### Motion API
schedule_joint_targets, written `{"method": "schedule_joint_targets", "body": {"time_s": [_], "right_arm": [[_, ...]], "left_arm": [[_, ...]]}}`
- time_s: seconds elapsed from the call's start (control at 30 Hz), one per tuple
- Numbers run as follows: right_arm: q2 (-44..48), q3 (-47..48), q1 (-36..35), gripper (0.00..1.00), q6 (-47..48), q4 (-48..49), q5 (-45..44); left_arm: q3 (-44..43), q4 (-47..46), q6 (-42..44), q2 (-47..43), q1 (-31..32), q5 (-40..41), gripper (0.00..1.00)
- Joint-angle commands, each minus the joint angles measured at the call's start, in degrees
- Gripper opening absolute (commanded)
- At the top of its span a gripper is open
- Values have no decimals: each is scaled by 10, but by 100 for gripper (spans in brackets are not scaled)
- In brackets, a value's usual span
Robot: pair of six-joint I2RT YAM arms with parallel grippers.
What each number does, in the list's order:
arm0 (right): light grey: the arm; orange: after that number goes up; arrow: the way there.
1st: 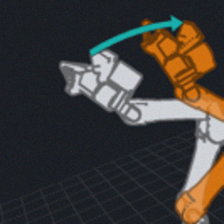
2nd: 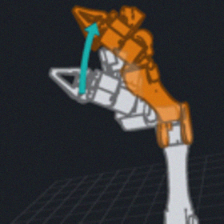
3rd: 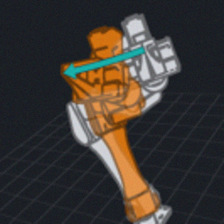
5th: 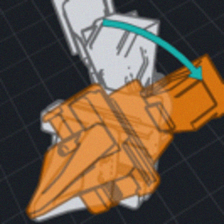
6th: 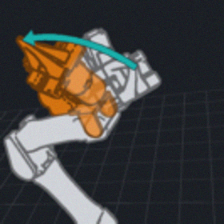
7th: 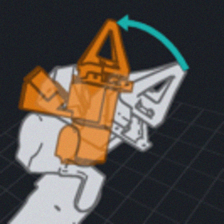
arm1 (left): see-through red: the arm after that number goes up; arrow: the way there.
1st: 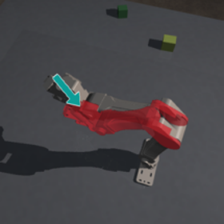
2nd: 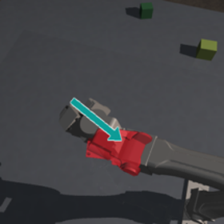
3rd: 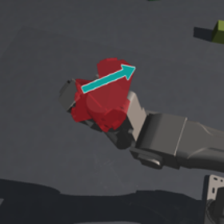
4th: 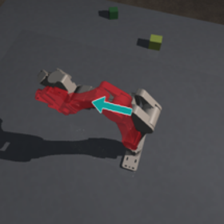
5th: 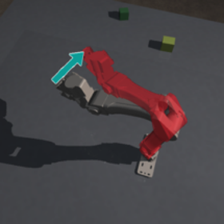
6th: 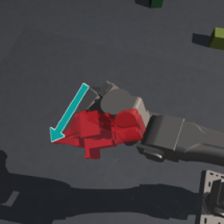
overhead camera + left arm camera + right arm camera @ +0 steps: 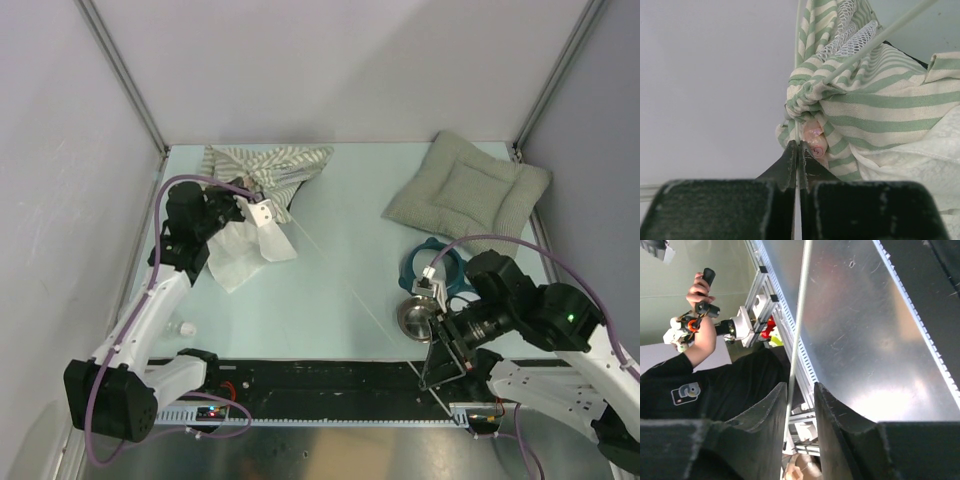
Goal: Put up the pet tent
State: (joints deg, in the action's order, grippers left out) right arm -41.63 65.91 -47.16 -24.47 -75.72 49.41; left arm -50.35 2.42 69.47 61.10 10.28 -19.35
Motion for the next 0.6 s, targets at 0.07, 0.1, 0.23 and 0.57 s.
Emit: {"method": "schedule_joint_targets", "body": {"time_s": [0.07, 0.1, 0.23, 0.57], "right_arm": [[9, -12, -23, 30, -37, 43, 21], [8, -13, -24, 30, -39, 48, 22], [6, -20, -28, 29, -47, 78, 26], [4, -28, -35, 0, -59, 144, 37]], "left_arm": [[-12, 6, -14, 14, -5, 24, 0], [-14, 6, -16, 15, -5, 25, 0], [-17, 7, -23, 20, -4, 28, 0], [-21, 0, -63, 22, -4, 37, 65]]}}
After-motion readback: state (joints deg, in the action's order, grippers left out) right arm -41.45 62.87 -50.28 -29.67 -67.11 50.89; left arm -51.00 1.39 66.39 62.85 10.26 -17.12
